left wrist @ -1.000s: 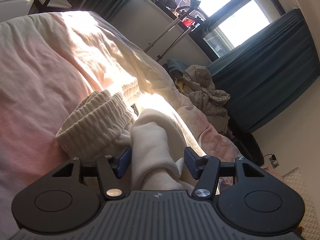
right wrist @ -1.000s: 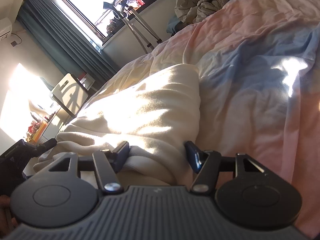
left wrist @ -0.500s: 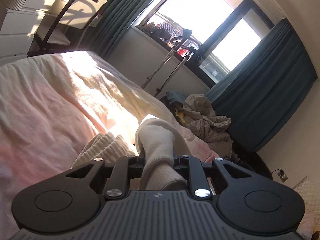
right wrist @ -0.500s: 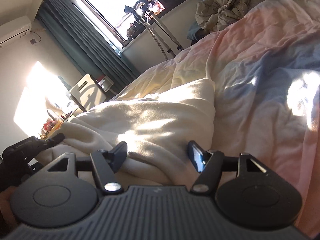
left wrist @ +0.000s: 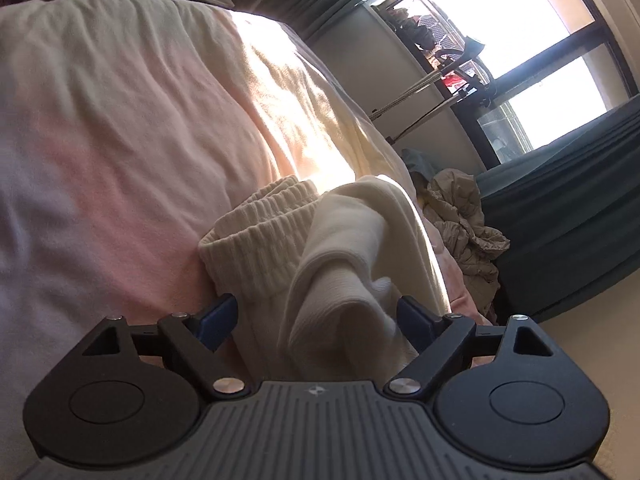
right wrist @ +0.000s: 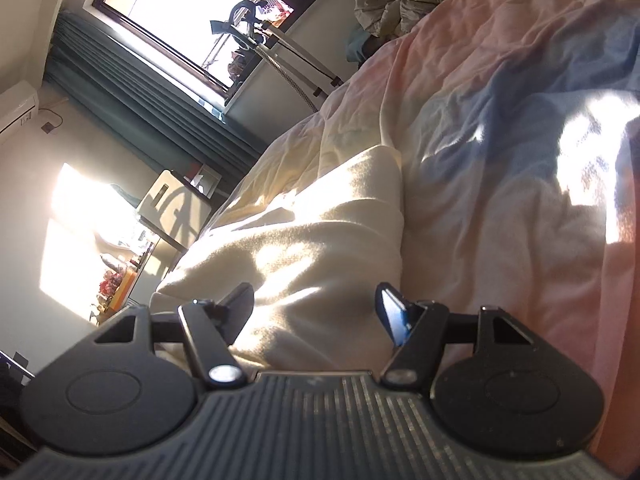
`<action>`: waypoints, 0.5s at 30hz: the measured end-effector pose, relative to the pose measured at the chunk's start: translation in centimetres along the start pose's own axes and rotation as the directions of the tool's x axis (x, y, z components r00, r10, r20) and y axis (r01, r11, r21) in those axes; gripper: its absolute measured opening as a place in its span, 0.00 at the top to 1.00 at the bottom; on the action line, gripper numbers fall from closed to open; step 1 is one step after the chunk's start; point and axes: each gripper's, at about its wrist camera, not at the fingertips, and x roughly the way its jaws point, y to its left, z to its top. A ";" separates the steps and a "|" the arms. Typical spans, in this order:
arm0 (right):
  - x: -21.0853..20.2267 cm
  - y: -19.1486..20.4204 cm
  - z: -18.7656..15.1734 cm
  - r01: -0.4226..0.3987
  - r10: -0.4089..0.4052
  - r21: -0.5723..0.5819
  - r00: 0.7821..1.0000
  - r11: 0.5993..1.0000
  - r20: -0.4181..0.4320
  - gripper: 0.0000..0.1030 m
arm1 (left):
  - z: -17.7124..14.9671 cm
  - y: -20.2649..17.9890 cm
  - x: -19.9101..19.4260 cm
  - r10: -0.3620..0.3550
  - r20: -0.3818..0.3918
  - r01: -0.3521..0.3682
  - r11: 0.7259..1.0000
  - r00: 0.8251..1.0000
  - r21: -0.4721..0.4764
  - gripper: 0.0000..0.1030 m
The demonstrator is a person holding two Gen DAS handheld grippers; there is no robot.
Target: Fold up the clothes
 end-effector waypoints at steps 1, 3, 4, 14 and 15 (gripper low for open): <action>0.3 -0.4 0.4 -0.006 0.006 0.022 1.000 1.000 -0.002 0.33 | 0.0 0.7 0.5 -0.013 -0.006 0.012 0.999 1.000 -0.042 0.10; 0.9 -1.2 0.9 -0.017 0.017 0.059 1.000 0.998 -0.010 0.33 | 0.2 1.6 1.2 -0.047 -0.008 0.046 0.995 0.999 -0.094 0.10; 1.4 -1.6 1.2 -0.021 0.022 0.074 1.000 0.997 -0.017 0.32 | 0.3 1.6 1.5 -0.066 -0.005 0.065 0.993 0.998 -0.100 0.10; 6.5 -4.0 3.4 -0.042 0.049 0.127 0.997 0.991 -0.052 0.27 | 0.2 1.8 4.0 -0.161 0.039 0.164 0.980 0.986 -0.115 0.09; 7.0 -4.0 3.5 -0.037 0.044 0.120 0.997 0.992 -0.056 0.27 | 0.2 1.7 4.1 -0.165 0.045 0.169 0.979 0.985 -0.110 0.09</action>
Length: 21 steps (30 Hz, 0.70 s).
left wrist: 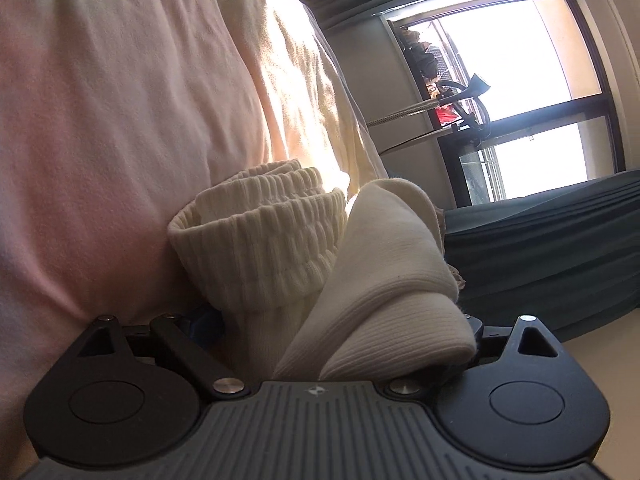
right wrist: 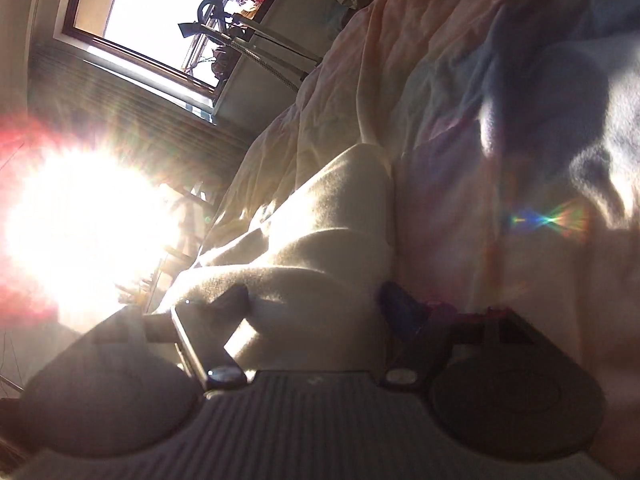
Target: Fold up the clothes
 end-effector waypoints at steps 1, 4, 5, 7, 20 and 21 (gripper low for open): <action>0.4 0.1 0.0 0.005 -0.005 -0.010 1.000 1.000 -0.001 0.27 | -0.1 0.0 0.2 0.001 0.009 -0.001 1.000 1.000 0.012 0.10; 0.7 0.5 0.0 0.023 -0.022 -0.044 1.000 0.999 0.016 0.46 | -0.4 -0.3 0.3 0.018 0.029 -0.019 0.998 0.999 0.053 0.31; 0.5 0.9 0.0 0.033 -0.031 -0.062 0.999 0.998 0.028 0.52 | -0.5 -0.6 0.1 0.018 0.035 -0.020 0.997 0.999 0.069 0.43; 0.2 2.0 0.0 0.043 -0.038 -0.101 0.998 0.994 0.054 0.65 | -0.7 -1.2 -0.5 0.011 0.049 -0.016 0.995 0.999 0.099 0.55; -10.7 11.0 2.5 -0.033 0.119 -0.323 0.961 0.946 0.248 0.71 | -3.4 -8.1 -6.1 -0.124 0.005 0.122 0.983 0.992 0.141 0.68; -12.1 11.2 3.1 -0.040 0.130 -0.327 0.957 0.944 0.259 0.71 | -4.0 -9.1 -6.5 -0.136 0.002 0.134 0.980 0.991 0.150 0.68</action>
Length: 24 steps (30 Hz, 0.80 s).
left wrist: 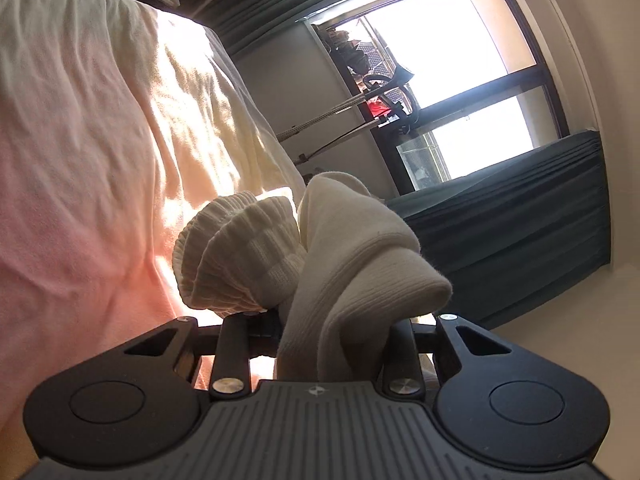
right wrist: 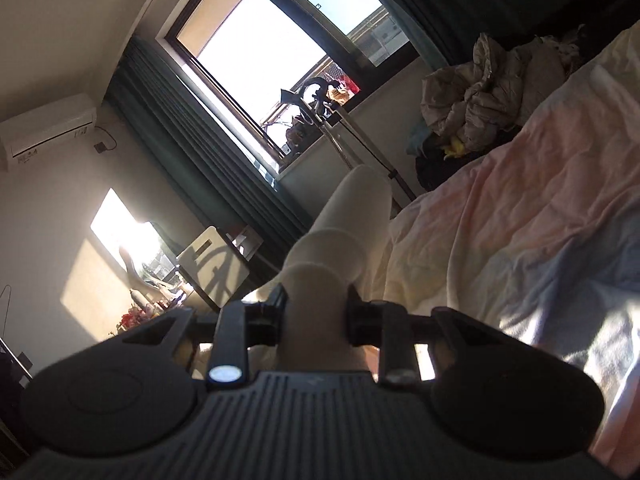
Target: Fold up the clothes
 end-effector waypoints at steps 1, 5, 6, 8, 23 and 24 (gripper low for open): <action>-1.1 0.1 1.0 -0.004 0.004 -0.008 1.000 1.000 0.016 0.71 | -0.5 -1.4 0.1 -0.014 -0.001 0.014 1.000 1.000 0.012 0.68; -6.5 -1.0 5.1 -0.012 0.013 -0.018 0.995 1.000 0.104 0.71 | -3.4 -6.7 1.4 -0.078 -0.029 0.080 0.994 0.997 0.079 0.68; -7.8 -1.8 5.9 -0.013 0.013 -0.003 0.992 1.000 0.128 0.71 | -4.4 -7.8 2.0 -0.091 -0.044 0.095 0.991 0.995 0.092 0.68; -10.6 -3.8 7.7 -0.008 0.004 0.026 0.985 1.000 0.170 0.71 | -6.7 -10.0 3.4 -0.116 -0.076 0.125 0.985 0.990 0.116 0.68; -22.4 -24.6 14.3 0.219 -0.211 0.007 0.933 0.976 0.290 0.71 | -25.0 -13.4 21.3 -0.202 -0.358 0.263 0.956 0.912 0.130 0.68; -22.3 -26.0 14.1 0.235 -0.231 0.018 0.933 0.972 0.277 0.71 | -25.8 -12.9 22.3 -0.195 -0.367 0.258 0.957 0.909 0.132 0.68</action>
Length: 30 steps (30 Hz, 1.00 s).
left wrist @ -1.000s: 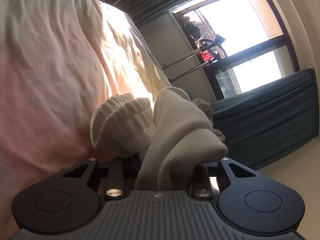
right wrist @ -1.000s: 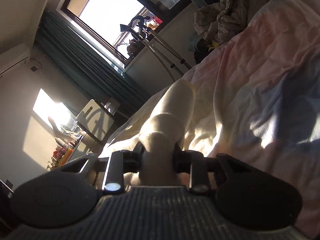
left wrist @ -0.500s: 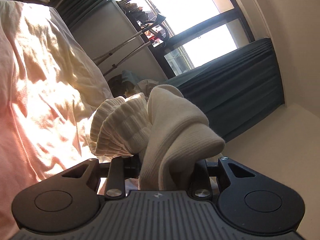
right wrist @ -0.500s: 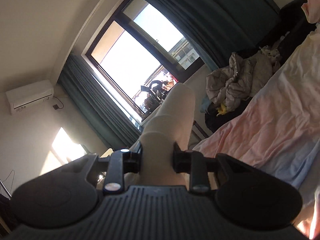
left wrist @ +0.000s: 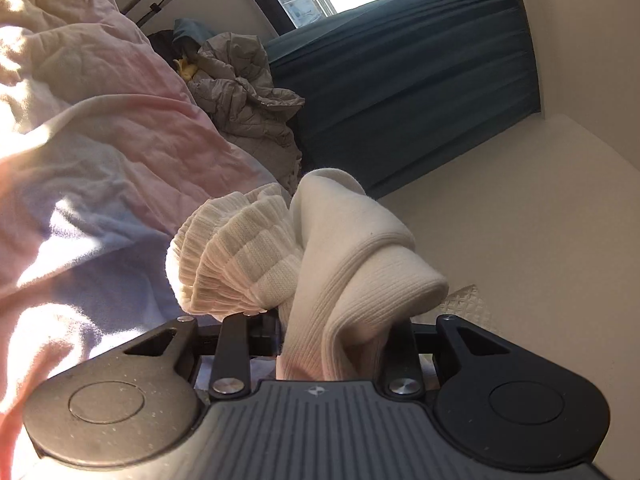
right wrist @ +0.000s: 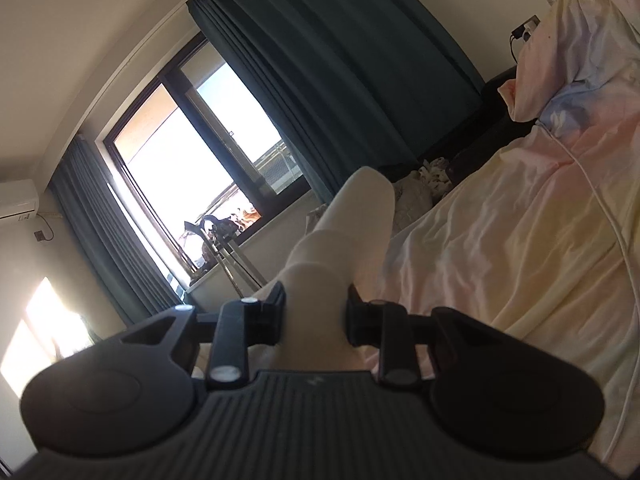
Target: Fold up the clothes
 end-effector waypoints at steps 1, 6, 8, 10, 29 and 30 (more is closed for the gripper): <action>0.5 -1.2 -0.5 0.024 -0.024 0.004 0.999 1.000 -0.025 0.71 | -0.5 0.8 1.1 0.013 -0.015 -0.013 1.000 1.000 -0.001 0.68; 3.6 -6.0 -5.2 0.183 -0.173 0.021 0.959 0.983 -0.222 0.71 | -2.3 5.5 3.6 0.047 -0.076 -0.049 0.998 0.996 -0.032 0.68; 4.2 -7.6 -7.1 0.234 -0.213 0.047 0.937 0.971 -0.275 0.70 | -2.6 6.2 3.6 0.018 -0.080 -0.018 1.000 0.997 0.001 0.66; 4.1 -9.1 -8.1 0.242 -0.206 0.102 0.938 0.965 -0.278 0.69 | -2.8 5.9 3.6 0.018 -0.091 -0.014 0.999 0.996 0.051 0.65; -2.2 -0.5 -4.4 0.348 -0.341 0.012 0.926 0.938 -0.160 0.40 | 1.5 -1.8 -4.1 0.206 -0.161 -0.122 0.901 0.965 0.417 0.10; -2.5 0.5 -4.1 0.342 -0.339 -0.007 0.928 0.940 -0.153 0.40 | 1.8 -2.7 -5.4 0.211 -0.143 -0.128 0.887 0.967 0.444 0.09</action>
